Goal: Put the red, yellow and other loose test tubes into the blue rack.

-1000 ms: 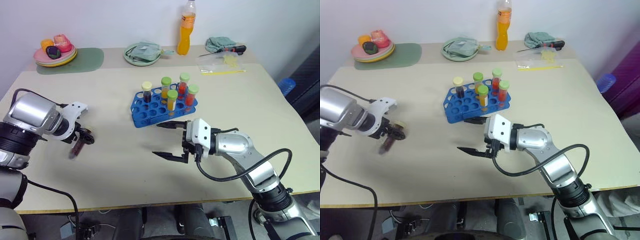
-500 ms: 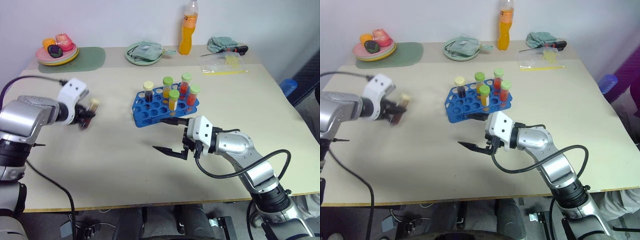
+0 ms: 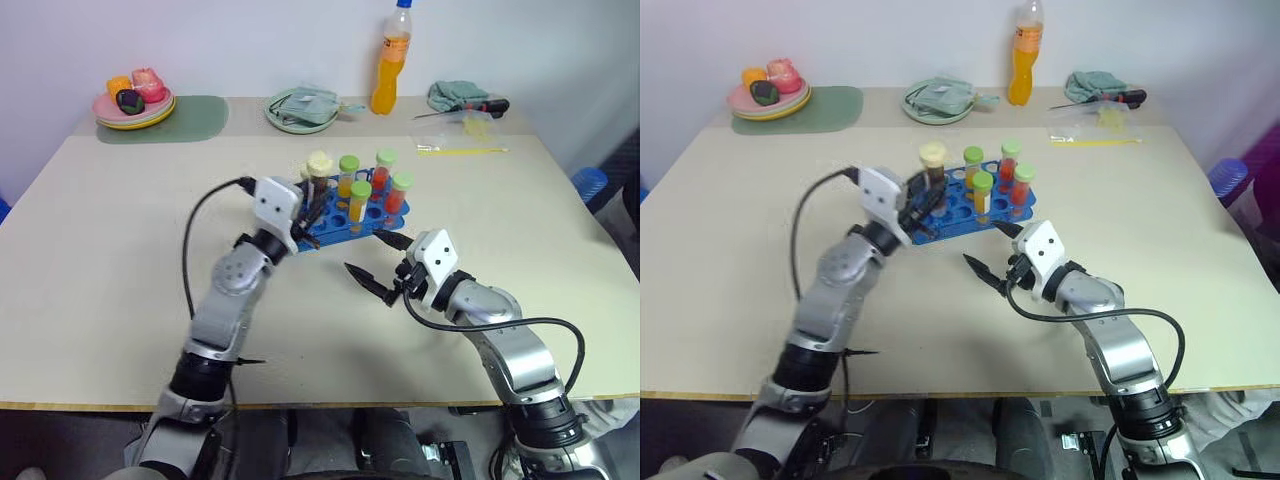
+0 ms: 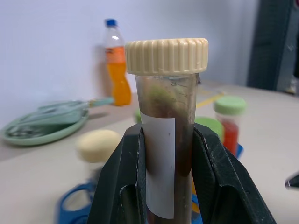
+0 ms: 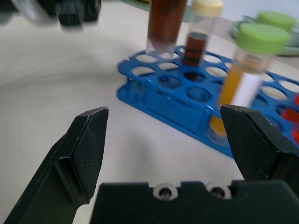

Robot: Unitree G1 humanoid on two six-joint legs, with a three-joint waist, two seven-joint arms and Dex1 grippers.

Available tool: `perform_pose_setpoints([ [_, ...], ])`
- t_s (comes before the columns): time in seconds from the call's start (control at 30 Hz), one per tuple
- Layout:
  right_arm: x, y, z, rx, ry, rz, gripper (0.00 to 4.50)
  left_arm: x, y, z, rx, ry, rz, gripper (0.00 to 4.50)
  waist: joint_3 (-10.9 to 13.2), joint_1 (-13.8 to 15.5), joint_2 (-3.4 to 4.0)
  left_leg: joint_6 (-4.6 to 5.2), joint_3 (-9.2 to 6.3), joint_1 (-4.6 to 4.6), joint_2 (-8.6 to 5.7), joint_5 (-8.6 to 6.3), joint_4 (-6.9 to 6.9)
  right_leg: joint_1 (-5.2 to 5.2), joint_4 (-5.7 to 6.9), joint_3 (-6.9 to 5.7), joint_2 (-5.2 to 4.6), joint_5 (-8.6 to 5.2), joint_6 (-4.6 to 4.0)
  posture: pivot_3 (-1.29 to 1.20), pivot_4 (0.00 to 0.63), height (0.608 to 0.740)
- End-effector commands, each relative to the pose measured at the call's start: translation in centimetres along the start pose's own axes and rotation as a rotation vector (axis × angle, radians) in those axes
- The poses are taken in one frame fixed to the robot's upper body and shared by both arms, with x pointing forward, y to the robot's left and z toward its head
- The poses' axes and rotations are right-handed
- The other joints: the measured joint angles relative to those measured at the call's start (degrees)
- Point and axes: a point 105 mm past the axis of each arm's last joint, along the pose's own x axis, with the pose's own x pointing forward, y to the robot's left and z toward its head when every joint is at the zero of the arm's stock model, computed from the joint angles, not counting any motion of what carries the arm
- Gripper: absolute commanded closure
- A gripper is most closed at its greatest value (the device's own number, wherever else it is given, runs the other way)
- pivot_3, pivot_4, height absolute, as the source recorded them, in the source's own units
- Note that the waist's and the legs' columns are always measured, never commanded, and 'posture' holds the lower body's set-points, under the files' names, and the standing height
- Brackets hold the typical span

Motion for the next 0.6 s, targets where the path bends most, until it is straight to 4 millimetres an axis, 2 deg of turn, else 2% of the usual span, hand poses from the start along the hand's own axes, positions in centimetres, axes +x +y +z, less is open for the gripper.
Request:
perform_pose_setpoints([
  [0.03, -0.4, -0.8, 1.0, -0.023, -0.036, -0.04, 0.28, 0.5, -0.1, 1.1, 0.051, -0.074, 0.005, 3.74, 0.0, -0.41, 0.0, 0.0, -0.01, 0.01, 0.03, 0.0, -0.01, 0.0, 0.01, -0.01, 0.03, 0.0, 0.0, 0.0, 0.15, 0.74],
  [0.4, -0.4, -0.8, 0.7, -0.023, -0.029, -0.055, 0.28, 1.0, 0.9, -0.6, 0.044, -0.04, 0.061, 3.74, 0.0, -0.45, 0.0, 0.01, -0.08, 0.01, 0.06, -0.01, -0.01, 0.0, 0.0, -0.03, 0.05, 0.0, 0.01, 0.0, 0.15, 0.74],
  [0.6, -0.2, -0.8, 0.8, -0.024, -0.032, -0.05, 0.28, 1.2, 0.5, -1.4, 0.027, -0.022, 0.05, 3.74, 0.0, -0.41, 0.0, 0.01, -0.09, 0.01, 0.06, -0.01, -0.01, 0.0, 0.0, -0.03, 0.05, 0.0, 0.01, 0.0, 0.15, 0.74],
])
